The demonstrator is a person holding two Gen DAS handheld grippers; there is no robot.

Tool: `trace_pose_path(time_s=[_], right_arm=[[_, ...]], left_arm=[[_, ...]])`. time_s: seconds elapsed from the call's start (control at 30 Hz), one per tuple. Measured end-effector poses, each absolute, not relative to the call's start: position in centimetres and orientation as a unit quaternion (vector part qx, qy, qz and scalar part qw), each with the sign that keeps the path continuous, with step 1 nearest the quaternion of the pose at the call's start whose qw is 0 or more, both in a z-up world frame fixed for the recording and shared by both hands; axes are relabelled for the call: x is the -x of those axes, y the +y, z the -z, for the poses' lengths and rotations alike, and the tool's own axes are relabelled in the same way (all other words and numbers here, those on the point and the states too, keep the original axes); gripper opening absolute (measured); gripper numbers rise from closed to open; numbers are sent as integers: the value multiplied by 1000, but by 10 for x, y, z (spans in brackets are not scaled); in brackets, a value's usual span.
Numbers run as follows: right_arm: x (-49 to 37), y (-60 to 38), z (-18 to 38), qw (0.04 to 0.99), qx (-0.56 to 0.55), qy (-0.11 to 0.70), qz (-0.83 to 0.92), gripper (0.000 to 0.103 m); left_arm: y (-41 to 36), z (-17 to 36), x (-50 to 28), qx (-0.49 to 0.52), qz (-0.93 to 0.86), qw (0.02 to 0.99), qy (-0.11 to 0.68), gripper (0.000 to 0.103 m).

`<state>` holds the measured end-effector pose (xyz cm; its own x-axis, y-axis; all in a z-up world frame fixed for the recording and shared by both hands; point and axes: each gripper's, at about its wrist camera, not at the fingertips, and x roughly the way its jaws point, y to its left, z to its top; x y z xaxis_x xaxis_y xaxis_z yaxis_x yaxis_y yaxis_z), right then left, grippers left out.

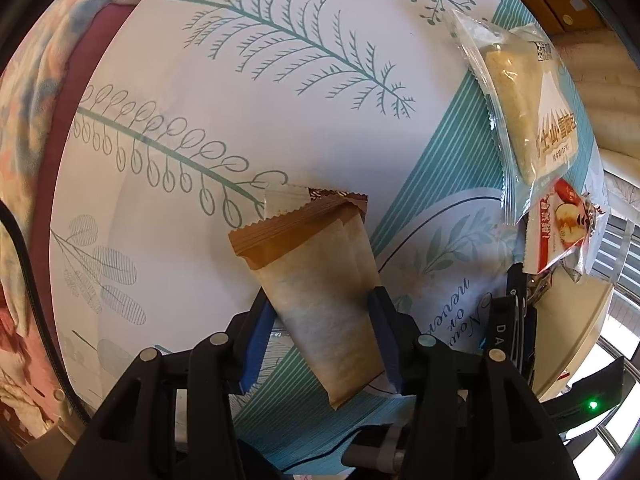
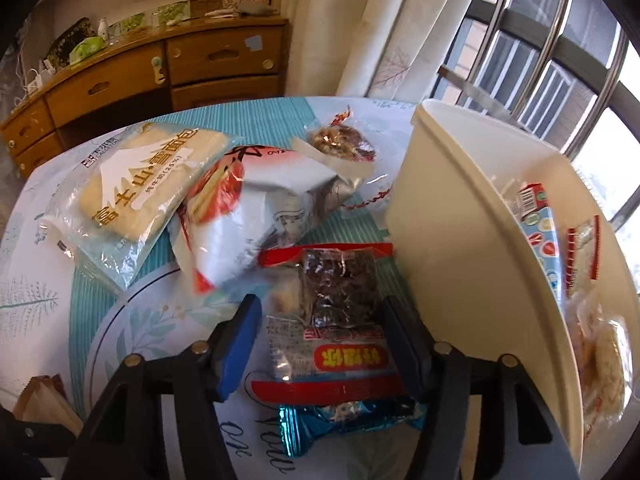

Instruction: Organize snacks

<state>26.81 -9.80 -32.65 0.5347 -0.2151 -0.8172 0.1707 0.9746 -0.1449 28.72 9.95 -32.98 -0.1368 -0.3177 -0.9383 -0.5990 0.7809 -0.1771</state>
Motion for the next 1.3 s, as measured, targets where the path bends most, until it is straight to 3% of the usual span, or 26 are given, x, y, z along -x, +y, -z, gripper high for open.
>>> trace_pose_path(time_s=[0.27, 0.5, 0.7, 1.17, 1.3], right_arm=[[-267, -103, 324, 868, 4, 489, 89, 55], [-259, -120, 311, 837, -110, 534, 49, 54], [-241, -124, 302, 811, -165, 560, 39, 54], [-168, -117, 270, 806, -184, 559, 65, 54], [-146, -116, 252, 812, -183, 547, 83, 54]], left_arm=[[96, 331, -285, 314, -120, 582, 740, 49], [96, 334, -286, 309, -111, 587, 740, 49], [93, 338, -292, 293, -101, 590, 745, 56], [95, 342, -297, 273, -68, 601, 748, 57], [97, 339, -293, 260, -53, 607, 749, 52]])
